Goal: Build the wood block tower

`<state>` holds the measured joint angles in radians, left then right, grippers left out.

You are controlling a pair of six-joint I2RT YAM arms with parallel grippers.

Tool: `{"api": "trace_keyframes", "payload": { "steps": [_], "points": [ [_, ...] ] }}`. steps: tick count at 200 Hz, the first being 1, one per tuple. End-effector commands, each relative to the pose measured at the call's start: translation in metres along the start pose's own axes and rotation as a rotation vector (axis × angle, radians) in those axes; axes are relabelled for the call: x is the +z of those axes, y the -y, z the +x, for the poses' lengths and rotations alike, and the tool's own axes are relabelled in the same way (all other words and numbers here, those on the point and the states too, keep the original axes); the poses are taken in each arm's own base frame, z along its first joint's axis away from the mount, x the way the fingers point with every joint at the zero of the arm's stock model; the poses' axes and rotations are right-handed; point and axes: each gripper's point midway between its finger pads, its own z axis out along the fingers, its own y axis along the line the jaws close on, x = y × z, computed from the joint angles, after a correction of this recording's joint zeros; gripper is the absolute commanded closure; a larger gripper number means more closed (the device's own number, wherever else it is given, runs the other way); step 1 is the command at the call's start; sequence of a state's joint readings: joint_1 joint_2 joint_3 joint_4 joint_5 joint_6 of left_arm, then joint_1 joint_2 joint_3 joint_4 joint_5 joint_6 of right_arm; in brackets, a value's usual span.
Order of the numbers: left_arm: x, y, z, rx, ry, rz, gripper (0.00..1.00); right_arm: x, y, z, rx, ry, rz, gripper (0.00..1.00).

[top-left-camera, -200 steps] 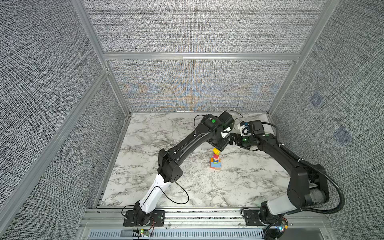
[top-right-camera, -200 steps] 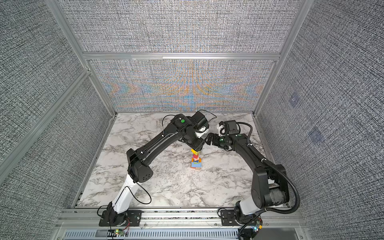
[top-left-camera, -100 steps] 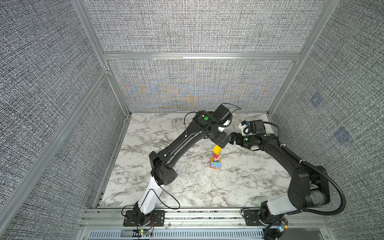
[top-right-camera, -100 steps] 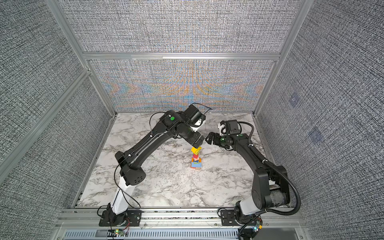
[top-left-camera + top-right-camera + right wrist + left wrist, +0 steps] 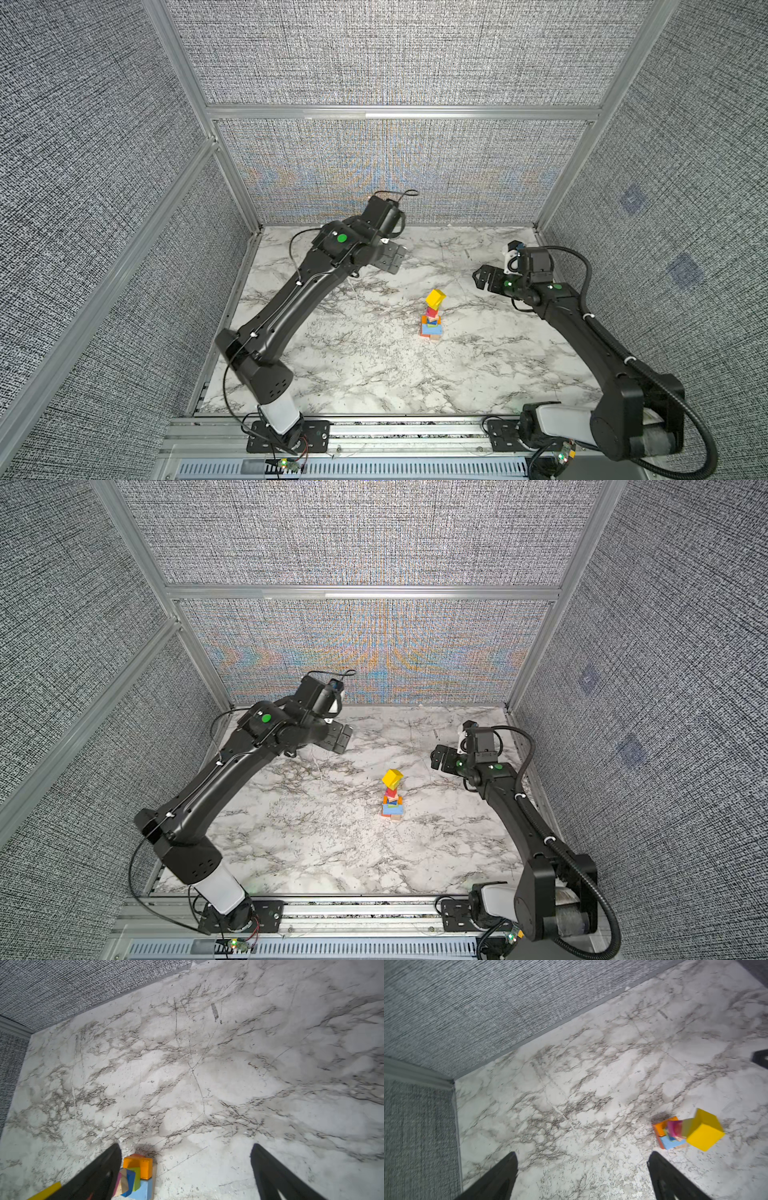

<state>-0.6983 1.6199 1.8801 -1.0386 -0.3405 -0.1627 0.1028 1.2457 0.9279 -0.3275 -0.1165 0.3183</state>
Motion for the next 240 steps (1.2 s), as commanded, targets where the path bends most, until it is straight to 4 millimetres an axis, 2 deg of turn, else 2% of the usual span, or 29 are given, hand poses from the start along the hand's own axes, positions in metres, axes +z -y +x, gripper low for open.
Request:
{"api": "trace_keyframes", "payload": {
  "steps": [1, 14, 45, 75, 103, 130, 177, 200, 240],
  "points": [
    [0.000, -0.037, -0.013, -0.125, 0.150, -0.095, 0.01, -0.012, 0.012, -0.024, -0.081, 0.182, 0.067, 0.01],
    [0.006, -0.063, 0.001, -0.178, 0.172, -0.161, 0.02, -0.018, 0.017, -0.023, -0.108, 0.247, 0.084, 0.01],
    [0.013, -0.118, 0.046, -0.312, 0.193, -0.312, 0.01, -0.026, 0.050, -0.012, -0.123, 0.346, 0.233, 0.01],
    [0.019, -0.153, 0.092, -0.436, 0.194, -0.404, 0.01, -0.029, 0.065, 0.003, -0.207, 0.388, 0.301, 0.01],
    [0.038, -0.171, 0.124, -0.394, 0.245, -0.494, 0.01, -0.028, 0.064, 0.018, -0.244, 0.414, 0.267, 0.01],
    [0.052, -0.192, 0.164, -0.425, 0.210, -0.569, 0.01, -0.028, 0.060, 0.026, -0.256, 0.457, 0.219, 0.01],
    [0.101, -0.205, 0.219, -0.421, 0.125, -0.590, 0.01, -0.014, 0.060, 0.034, -0.282, 0.463, 0.197, 0.01],
    [0.117, -0.208, 0.228, -0.423, 0.153, -0.613, 0.01, -0.008, 0.063, 0.031, -0.266, 0.494, 0.211, 0.01],
    [0.129, -0.210, 0.211, -0.424, 0.261, -0.600, 0.01, -0.003, 0.068, 0.028, -0.297, 0.548, 0.238, 0.01]
  ]
}}
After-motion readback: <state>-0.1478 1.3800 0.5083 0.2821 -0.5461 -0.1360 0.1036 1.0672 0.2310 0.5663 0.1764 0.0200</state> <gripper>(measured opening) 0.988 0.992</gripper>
